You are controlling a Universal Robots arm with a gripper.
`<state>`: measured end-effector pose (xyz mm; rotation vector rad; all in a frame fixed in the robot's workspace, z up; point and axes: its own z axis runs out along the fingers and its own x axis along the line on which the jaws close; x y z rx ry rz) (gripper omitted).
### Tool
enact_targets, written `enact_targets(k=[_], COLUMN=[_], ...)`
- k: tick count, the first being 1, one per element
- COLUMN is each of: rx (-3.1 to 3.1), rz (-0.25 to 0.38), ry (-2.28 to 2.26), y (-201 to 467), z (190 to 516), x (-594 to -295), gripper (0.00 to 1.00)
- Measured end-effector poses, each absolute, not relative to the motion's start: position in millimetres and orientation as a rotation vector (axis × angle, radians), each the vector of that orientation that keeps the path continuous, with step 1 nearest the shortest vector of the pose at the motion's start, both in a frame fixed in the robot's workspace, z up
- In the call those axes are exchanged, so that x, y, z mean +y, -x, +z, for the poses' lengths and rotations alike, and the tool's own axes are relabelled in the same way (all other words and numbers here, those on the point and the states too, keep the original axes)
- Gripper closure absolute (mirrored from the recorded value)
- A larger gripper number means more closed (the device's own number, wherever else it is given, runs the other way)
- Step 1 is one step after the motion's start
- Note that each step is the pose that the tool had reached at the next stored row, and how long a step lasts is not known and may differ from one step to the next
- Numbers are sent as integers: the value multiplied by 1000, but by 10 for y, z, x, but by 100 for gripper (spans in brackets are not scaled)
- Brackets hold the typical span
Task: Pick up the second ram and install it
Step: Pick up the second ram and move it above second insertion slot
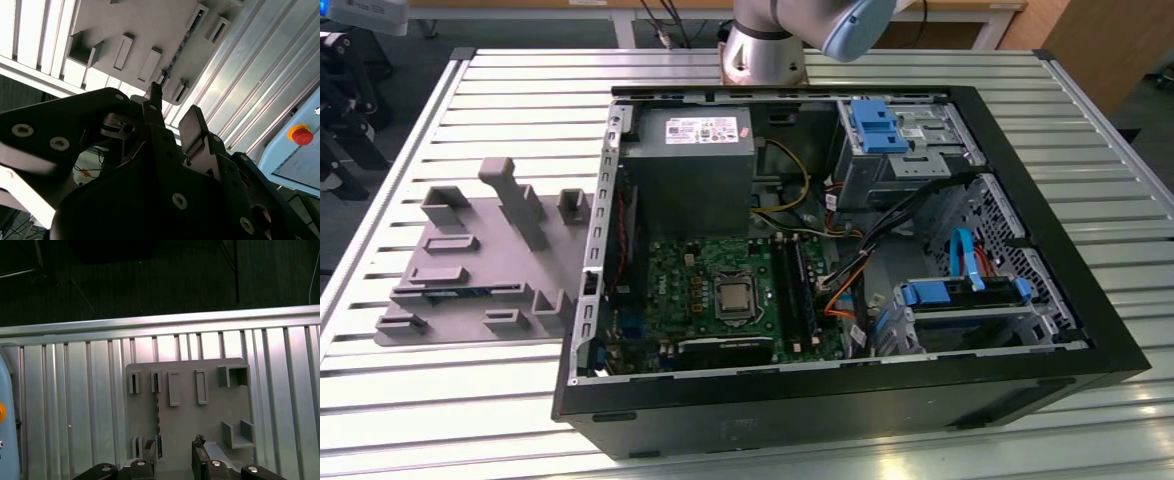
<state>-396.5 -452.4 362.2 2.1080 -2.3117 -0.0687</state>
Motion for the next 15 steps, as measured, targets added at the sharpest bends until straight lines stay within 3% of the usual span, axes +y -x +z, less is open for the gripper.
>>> enact_targets(k=[15], rx=[-2311], rz=[-66], ry=[-2107], y=[3969], z=[3415], x=[-4537], gripper=[58])
